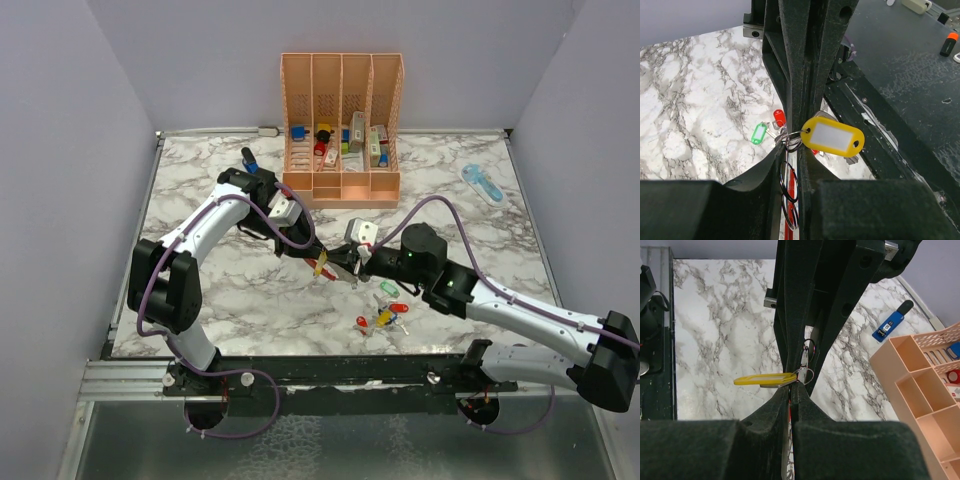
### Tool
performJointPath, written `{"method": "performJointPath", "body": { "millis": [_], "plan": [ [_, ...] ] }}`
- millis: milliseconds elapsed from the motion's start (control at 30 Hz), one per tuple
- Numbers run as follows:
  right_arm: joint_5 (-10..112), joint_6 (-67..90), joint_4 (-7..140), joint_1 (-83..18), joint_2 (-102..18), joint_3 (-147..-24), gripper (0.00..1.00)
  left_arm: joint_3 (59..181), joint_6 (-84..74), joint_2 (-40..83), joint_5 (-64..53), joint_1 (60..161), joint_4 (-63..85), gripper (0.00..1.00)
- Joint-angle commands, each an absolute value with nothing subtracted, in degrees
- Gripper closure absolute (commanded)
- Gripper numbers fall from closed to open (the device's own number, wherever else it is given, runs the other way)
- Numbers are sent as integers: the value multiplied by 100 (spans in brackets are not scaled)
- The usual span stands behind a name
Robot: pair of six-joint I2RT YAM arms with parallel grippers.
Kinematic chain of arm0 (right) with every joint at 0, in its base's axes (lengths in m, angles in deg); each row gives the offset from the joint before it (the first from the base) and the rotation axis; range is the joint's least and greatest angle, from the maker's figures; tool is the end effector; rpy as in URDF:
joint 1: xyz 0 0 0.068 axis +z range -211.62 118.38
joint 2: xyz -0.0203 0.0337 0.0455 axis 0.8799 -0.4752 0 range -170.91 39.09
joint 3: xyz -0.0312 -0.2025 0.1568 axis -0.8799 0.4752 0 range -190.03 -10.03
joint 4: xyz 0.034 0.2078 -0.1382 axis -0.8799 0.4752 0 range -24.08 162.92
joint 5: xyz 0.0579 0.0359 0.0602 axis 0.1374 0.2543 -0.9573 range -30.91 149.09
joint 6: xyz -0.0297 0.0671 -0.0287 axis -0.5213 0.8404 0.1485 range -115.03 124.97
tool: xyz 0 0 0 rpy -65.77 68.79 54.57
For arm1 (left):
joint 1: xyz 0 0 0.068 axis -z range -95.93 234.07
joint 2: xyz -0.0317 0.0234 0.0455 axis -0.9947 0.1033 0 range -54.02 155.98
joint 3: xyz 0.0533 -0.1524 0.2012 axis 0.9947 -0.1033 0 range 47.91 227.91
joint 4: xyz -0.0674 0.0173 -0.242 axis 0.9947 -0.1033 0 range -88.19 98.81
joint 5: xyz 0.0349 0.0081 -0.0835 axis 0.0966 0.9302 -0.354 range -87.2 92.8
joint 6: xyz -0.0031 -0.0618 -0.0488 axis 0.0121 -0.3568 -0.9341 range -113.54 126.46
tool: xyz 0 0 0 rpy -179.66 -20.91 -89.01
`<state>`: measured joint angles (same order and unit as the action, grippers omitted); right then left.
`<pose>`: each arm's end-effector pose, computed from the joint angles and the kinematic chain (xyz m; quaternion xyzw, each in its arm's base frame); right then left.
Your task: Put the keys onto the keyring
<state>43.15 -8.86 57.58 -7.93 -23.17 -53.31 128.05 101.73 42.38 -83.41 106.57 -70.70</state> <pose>0.1522 0.2386 0.2884 -0.4972 0.5844 0.3159 0.5581 0.2347 -0.1700 0.2745 0.6065 0.4062 -0.5713 0.3753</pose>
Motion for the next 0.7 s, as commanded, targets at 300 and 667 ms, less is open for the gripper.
{"method": "performJointPath", "body": {
  "millis": [300, 667],
  "plan": [
    [5013, -801, 6486, -757, -2182, -5686, 99, 12960, 10111, 4176, -8906, 10719, -7152, 88],
    [5563, -141, 8040, -759, -2025, -6361, 99, 12951, 10170, 4225, -8750, 10695, -7152, 33]
  ]
}}
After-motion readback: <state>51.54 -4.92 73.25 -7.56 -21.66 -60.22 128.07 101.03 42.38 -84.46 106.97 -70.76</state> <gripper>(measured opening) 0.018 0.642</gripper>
